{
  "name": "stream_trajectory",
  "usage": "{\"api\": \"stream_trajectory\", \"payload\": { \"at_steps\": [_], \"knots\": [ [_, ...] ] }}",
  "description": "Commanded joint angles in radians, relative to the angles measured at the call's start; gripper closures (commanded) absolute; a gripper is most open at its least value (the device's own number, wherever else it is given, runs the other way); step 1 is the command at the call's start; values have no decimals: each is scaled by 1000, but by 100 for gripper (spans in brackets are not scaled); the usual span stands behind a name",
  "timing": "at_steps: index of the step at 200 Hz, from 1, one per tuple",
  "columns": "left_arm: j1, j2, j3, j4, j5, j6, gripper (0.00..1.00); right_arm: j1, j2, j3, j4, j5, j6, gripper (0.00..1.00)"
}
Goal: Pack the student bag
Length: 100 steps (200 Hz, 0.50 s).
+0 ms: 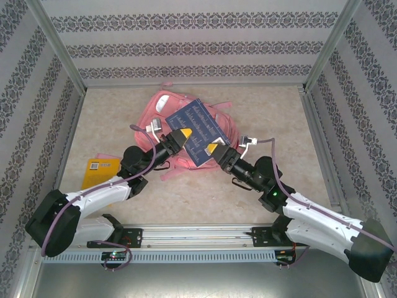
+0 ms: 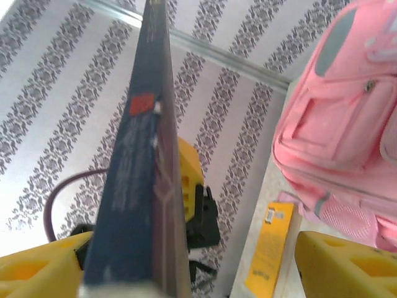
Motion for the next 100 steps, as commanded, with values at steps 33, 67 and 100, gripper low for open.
{"api": "stream_trajectory", "payload": {
  "at_steps": [33, 67, 100],
  "knots": [
    [-52, 13, 23, 99, -85, 17, 100, 19, 74, 10, 211, 155, 2, 33],
    [-67, 18, 22, 85, -104, 29, 100, 28, 112, 26, 217, 157, 4, 44],
    [-72, 22, 21, 58, -111, 29, 100, 43, 130, 22, 228, 151, 4, 46]
  ]
}}
